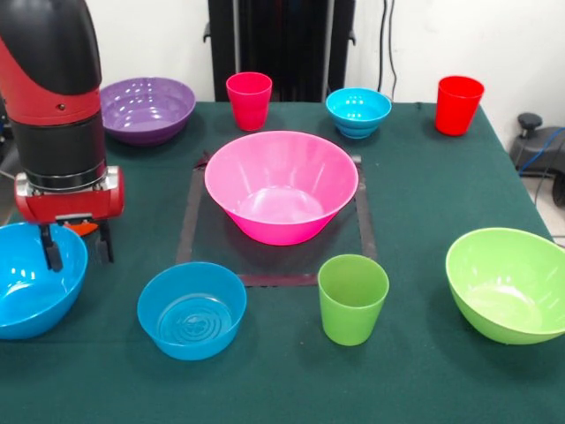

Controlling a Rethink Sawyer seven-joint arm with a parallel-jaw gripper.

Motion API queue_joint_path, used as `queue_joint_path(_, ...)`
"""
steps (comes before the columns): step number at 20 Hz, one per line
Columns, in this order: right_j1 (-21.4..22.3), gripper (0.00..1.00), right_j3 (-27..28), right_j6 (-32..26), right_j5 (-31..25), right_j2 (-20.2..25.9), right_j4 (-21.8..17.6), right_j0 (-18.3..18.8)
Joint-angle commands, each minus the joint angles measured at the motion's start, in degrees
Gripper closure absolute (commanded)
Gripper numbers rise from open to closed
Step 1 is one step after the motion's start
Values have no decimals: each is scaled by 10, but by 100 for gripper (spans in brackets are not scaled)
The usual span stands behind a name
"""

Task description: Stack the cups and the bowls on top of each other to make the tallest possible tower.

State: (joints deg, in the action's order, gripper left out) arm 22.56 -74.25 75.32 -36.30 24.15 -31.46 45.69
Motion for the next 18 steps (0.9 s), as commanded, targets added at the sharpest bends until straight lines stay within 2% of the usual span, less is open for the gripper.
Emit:
queue_joint_path(1,-25,0,-44,99,48,-32,0,-28)
queue_joint_path(3,-27,0,-41,81,49,-30,-2,-27)
queue_joint_path(4,-25,100,-38,75,55,-35,-7,-32)
queue_joint_path(8,-20,100,-29,70,47,-35,-4,-41)
queue_joint_path(10,-22,100,-23,85,45,-37,10,-42)
queue_joint_path(18,-30,100,-16,66,56,-40,5,-44)
